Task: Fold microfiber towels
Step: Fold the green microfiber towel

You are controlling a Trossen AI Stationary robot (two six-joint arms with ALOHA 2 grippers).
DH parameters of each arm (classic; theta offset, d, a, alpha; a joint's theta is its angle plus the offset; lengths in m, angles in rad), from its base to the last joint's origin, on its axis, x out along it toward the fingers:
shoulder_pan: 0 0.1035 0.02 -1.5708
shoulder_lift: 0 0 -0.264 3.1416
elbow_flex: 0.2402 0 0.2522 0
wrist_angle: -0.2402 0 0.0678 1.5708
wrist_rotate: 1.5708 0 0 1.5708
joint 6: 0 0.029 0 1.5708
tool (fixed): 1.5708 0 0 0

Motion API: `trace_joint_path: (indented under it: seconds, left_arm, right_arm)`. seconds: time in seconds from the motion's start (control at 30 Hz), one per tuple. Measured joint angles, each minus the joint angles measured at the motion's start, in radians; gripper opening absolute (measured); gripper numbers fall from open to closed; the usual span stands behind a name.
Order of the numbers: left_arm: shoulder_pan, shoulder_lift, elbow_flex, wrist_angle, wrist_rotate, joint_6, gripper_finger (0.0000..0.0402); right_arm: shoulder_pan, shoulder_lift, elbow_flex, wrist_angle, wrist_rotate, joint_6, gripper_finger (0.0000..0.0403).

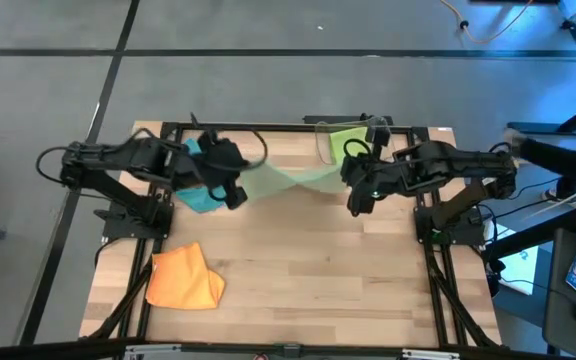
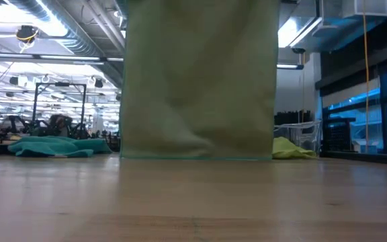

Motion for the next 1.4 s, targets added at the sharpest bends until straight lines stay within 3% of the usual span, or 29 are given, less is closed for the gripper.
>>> trace_joint_path:
  seconds: [0.5,0.67,1.07,1.4]
  left_arm:
    - [-0.227,0.052,0.000,-0.004,0.022,-0.211,0.0000]
    - [-0.302,0.092,0.000,-0.009,0.029,-0.268,0.0000]
    - [-0.483,0.297,-0.001,-0.013,0.155,-0.475,0.0000]
    - [-0.592,0.446,-0.001,0.006,0.162,-0.680,0.0000]
  right_arm:
    - [0.203,0.027,0.000,-0.020,-0.207,0.235,0.0000]
    - [0.264,0.111,0.000,-0.021,-0.242,0.283,0.0000]
    - [0.405,0.298,0.000,-0.014,-0.361,0.433,0.0002]
    - [0.479,0.443,0.000,0.090,-0.370,0.627,0.0002]
